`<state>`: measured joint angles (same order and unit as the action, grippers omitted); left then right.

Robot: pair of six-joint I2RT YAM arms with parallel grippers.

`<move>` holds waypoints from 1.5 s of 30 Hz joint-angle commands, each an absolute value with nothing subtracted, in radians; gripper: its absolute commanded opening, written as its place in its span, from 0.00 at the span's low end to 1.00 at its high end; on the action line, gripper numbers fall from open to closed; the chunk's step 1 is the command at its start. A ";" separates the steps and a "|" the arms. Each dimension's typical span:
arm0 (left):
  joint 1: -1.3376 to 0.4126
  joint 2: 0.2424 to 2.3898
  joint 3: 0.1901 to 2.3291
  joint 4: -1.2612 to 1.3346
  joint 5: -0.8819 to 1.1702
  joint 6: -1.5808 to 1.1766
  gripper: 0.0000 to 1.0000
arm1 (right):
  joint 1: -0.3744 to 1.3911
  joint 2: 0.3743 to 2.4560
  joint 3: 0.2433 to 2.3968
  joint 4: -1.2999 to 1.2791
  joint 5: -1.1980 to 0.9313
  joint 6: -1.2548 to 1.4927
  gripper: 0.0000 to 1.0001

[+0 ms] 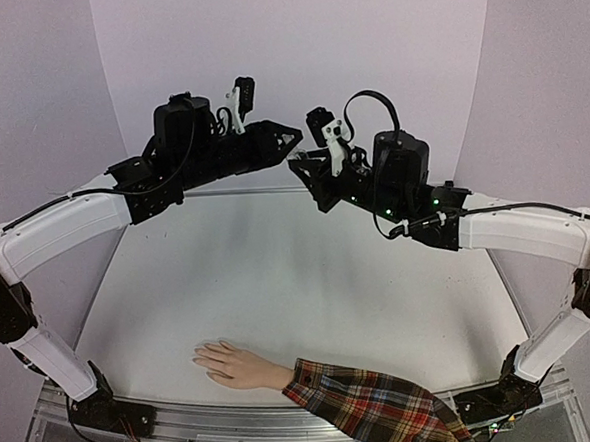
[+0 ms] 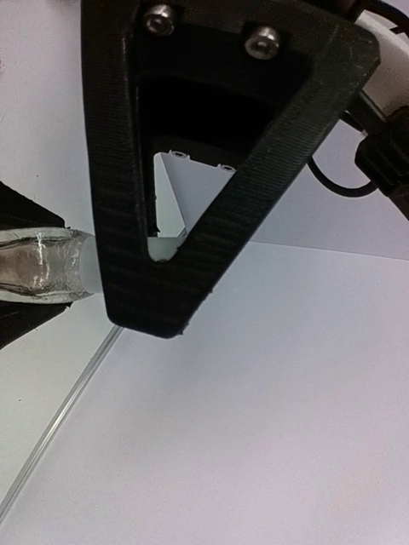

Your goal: Paint the nails

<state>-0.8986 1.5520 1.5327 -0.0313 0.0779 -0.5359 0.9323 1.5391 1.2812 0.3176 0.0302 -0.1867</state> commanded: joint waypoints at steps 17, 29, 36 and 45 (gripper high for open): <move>-0.887 1.603 1.579 -0.105 1.237 -0.121 0.00 | 0.847 1.430 1.358 0.426 -1.193 0.064 0.00; -0.820 1.378 1.391 0.103 0.573 -0.361 0.67 | 0.815 1.377 1.215 0.327 -0.538 -0.092 0.00; -0.822 1.382 1.414 0.058 0.262 -0.561 0.84 | 0.880 1.472 1.321 0.218 -0.112 -0.143 0.00; -0.829 1.455 1.461 0.042 0.213 -0.574 0.54 | 0.959 1.553 1.420 0.165 0.070 -0.187 0.00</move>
